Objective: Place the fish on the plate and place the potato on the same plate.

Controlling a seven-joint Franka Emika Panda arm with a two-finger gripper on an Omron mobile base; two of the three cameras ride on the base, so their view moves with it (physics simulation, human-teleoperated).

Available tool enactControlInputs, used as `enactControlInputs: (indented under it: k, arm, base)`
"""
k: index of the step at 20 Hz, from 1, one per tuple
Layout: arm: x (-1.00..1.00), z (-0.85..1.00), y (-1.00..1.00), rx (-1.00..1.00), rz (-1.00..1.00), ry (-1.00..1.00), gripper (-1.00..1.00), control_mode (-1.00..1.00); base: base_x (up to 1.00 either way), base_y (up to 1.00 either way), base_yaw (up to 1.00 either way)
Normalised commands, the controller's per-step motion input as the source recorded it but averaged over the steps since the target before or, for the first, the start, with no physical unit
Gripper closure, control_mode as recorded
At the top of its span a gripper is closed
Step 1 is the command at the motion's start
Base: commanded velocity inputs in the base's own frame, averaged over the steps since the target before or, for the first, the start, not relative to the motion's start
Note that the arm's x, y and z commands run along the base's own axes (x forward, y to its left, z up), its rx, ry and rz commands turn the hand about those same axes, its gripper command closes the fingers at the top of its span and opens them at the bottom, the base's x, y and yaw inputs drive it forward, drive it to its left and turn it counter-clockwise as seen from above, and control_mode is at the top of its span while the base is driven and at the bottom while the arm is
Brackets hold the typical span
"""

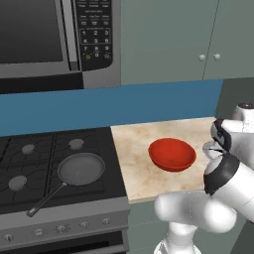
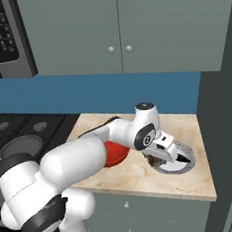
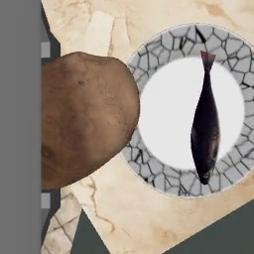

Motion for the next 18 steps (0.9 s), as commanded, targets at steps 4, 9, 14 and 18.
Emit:
enactControlInputs:
  k: [4, 9, 14, 18]
  arm:
    - [0.22, -0.05, -0.37, 0.09, 0.06, -0.03, 1.0, -1.0]
    - [0.36, -0.01, -0.01, -0.01, 0.0, 0.01, 1.0, -1.0]
    - [0.19, -0.19, 0.01, 0.0, 0.0, 0.0, 1.0, -1.0]
    - [0.01, -0.31, 0.01, 0.0, 0.0, 0.0, 1.0, -1.0]
  base:
    - [0.0, 0.0, 0.0]
    - [0.0, 0.0, 0.0]
    - [0.0, 0.0, 0.0]
    - [0.0, 0.0, 0.0]
